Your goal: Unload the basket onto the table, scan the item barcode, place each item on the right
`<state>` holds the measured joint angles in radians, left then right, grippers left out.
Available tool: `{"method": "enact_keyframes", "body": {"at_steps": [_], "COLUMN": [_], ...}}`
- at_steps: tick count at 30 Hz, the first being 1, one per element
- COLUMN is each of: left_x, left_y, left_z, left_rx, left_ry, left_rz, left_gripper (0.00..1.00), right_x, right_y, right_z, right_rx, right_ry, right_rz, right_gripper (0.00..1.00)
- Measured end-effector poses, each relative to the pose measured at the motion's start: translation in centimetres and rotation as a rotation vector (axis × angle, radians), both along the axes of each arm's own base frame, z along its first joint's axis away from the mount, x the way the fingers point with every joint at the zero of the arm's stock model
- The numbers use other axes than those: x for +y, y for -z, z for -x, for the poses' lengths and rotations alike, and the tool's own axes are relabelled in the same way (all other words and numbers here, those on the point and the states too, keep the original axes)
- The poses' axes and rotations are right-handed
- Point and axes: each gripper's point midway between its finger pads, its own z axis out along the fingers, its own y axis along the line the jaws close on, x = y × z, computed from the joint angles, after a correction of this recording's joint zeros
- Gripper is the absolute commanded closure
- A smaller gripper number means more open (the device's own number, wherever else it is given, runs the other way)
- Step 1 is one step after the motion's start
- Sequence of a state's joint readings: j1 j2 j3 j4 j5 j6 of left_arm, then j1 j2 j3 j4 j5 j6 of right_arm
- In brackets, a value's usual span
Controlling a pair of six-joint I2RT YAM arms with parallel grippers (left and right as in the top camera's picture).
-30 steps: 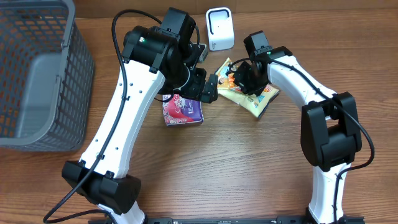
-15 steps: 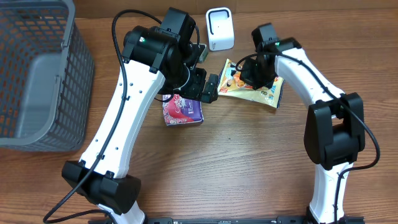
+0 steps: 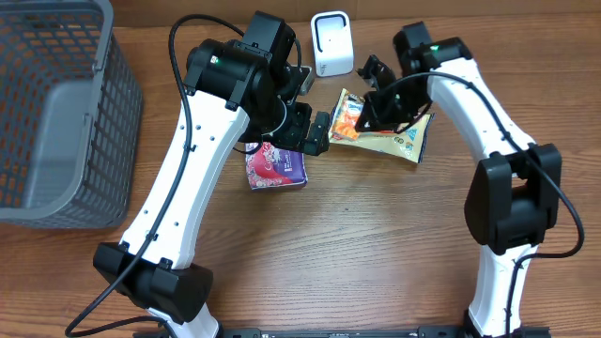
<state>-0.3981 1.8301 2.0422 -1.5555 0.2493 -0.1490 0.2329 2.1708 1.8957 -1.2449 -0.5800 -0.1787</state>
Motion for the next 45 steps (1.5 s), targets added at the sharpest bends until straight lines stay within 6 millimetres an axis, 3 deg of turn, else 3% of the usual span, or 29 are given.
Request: {"method": "enact_keyframes", "body": {"at_steps": [4, 8, 13, 21, 27, 32, 36, 45], "left_x": [0.0, 0.0, 0.0, 0.0, 0.0, 0.0, 0.0, 0.0], "left_y": [0.0, 0.0, 0.0, 0.0, 0.0, 0.0, 0.0, 0.0], "left_z": [0.0, 0.0, 0.0, 0.0, 0.0, 0.0, 0.0, 0.0], "left_rx": [0.0, 0.0, 0.0, 0.001, 0.001, 0.001, 0.001, 0.001], "left_ry": [0.0, 0.0, 0.0, 0.0, 0.0, 0.0, 0.0, 0.0], "left_rz": [0.0, 0.0, -0.001, 0.0, 0.0, 0.0, 0.0, 0.0], "left_gripper": [0.0, 0.0, 0.0, 0.0, 0.0, 0.0, 0.0, 0.0], "right_x": [-2.0, -3.8, -4.5, -5.5, -8.4, -10.1, -10.9, -11.2], "right_y": [0.7, 3.3, 6.1, 6.6, 8.1, 8.4, 8.3, 8.3], "right_z": [-0.3, 0.1, 2.0, 3.7, 3.0, 2.9, 4.0, 4.5], "right_rx": [-0.012, 0.02, 0.123, 0.228, 0.211, 0.222, 0.275, 0.29], "right_ry": [-0.008, 0.023, 0.087, 0.14, 0.223, 0.269, 0.277, 0.268], "right_rz": [-0.021, -0.021, 0.004, 0.073, 0.266, 0.322, 0.345, 0.361], "right_gripper": [0.96, 0.96, 0.96, 0.96, 0.96, 0.96, 0.77, 0.72]}}
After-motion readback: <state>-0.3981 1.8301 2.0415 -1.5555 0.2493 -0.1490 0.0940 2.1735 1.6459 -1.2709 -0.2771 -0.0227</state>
